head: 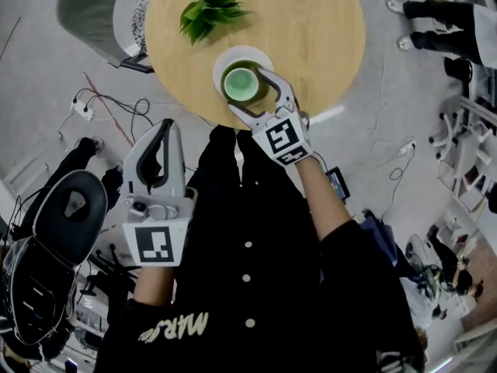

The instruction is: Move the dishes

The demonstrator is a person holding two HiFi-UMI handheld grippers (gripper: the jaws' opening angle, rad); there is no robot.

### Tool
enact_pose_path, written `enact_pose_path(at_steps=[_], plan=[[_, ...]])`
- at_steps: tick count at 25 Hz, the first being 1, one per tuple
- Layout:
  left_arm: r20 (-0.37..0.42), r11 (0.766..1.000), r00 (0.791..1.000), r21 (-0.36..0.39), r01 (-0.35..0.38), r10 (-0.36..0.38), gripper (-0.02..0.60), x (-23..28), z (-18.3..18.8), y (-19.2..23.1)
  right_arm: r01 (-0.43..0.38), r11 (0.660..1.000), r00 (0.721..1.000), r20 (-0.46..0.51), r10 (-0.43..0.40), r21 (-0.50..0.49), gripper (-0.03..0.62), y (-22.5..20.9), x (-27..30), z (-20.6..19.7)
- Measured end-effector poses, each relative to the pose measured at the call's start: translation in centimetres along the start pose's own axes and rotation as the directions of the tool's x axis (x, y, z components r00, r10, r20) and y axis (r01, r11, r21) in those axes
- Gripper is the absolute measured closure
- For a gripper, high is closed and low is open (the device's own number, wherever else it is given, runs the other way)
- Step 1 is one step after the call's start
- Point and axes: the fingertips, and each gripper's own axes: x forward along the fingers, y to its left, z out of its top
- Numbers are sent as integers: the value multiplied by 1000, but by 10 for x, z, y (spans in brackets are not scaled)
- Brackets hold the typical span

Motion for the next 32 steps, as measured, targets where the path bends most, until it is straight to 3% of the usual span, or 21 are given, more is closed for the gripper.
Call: enact_pose_path(at_steps=[7, 14, 25, 32], plan=[[-15, 1000, 1000, -8, -4, 4, 580, 4, -7, 1, 49, 991, 999, -19, -51, -121, 218, -1, 10, -7], [-20, 1000, 1000, -2, -2, 2, 580, 2, -4, -3, 65, 990, 998, 8, -64, -128, 246, -2, 5, 2], [9, 1000, 1000, 19, 21, -21, 580, 9, 15, -14, 92, 994, 991, 107, -86, -53, 246, -7, -33, 44], [47, 998, 997, 38, 56, -57, 580, 20, 39, -29, 163, 985, 971, 170, -171, 58, 246, -33, -77, 69]])
